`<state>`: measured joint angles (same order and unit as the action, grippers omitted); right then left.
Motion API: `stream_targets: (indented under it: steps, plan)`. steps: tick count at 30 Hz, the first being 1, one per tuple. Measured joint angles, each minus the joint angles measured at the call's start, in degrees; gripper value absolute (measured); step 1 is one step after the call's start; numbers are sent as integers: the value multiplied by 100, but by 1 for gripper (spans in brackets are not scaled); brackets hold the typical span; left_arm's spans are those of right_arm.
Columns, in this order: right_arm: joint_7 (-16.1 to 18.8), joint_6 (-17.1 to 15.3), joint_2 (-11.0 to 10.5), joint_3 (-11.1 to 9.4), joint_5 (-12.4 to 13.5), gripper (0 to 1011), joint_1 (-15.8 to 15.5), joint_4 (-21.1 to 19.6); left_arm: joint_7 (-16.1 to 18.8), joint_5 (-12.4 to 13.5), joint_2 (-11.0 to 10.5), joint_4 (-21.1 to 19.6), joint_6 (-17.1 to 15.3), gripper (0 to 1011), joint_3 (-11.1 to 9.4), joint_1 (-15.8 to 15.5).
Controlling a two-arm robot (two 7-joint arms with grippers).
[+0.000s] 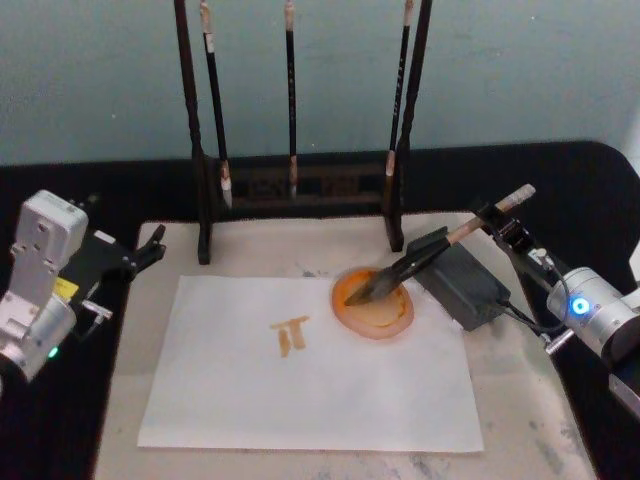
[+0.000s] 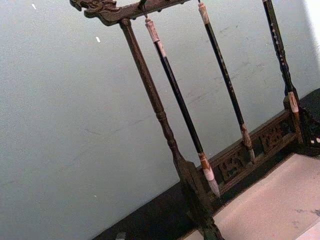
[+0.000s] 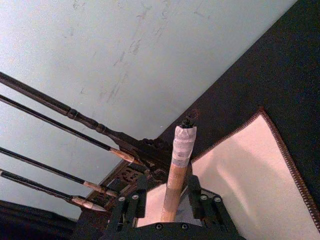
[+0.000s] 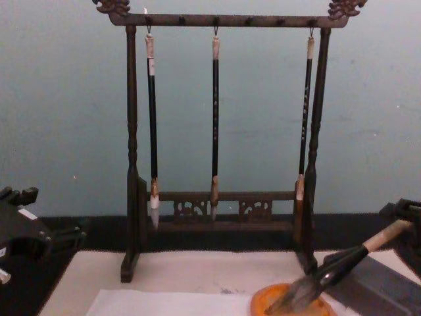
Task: Pick up the brush from the inkstone, write on the paper, then place the brush back to its original position.
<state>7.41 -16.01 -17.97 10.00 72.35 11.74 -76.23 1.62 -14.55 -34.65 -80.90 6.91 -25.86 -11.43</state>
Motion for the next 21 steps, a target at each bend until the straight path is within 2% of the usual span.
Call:
stream_targets:
  steps: [7,11,12,21]
  plan:
    - [0,-3,1,-3,0,302,0,0,0,0,0,1,0,1010,0,0]
    - [0,-3,1,-3,0,211,0,0,0,0,0,0,0,1010,0,0]
    - [1,-3,1,-3,1,161,0,0,0,0,0,0,0,1010,0,0]
    - [1,-3,1,-3,1,152,0,0,0,0,1,0,0,1010,0,0]
